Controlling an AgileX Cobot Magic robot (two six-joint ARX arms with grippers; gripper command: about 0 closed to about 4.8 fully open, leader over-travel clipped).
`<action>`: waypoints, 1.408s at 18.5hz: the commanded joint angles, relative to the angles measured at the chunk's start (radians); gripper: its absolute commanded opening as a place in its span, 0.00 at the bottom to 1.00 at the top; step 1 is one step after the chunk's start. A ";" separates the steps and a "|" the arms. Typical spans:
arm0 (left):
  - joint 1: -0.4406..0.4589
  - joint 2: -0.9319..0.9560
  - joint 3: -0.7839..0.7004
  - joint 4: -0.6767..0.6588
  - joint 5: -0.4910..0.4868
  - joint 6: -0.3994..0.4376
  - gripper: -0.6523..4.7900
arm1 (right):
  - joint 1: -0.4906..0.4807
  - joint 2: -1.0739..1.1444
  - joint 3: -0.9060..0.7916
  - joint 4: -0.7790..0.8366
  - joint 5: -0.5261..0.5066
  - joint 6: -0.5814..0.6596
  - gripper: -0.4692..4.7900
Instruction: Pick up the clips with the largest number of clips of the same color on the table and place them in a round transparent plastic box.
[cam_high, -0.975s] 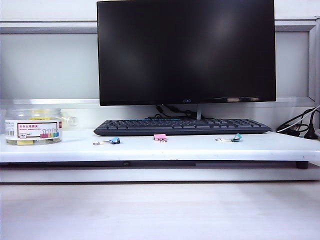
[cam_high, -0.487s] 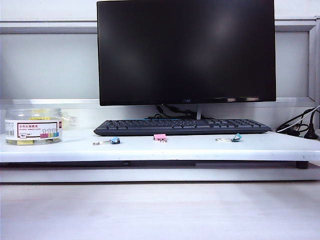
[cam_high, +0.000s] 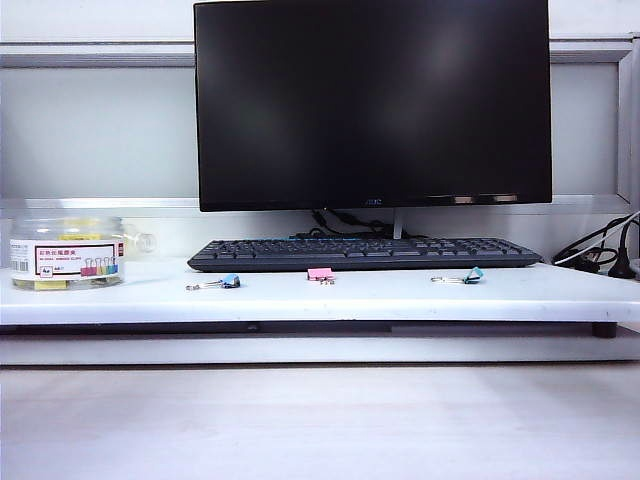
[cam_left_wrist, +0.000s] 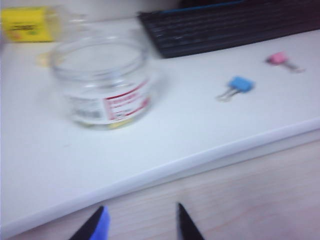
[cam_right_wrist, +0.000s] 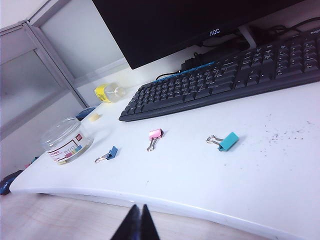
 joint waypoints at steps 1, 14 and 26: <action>0.000 -0.003 -0.005 -0.018 -0.047 0.014 0.46 | 0.000 -0.002 -0.003 0.012 -0.003 0.000 0.09; 0.000 -0.003 -0.005 -0.018 -0.049 0.009 0.46 | 0.000 -0.002 -0.003 -0.018 -0.001 -0.030 0.09; 0.000 -0.003 -0.005 -0.018 -0.050 0.009 0.46 | -0.001 -0.002 -0.003 -0.194 0.303 -0.124 0.09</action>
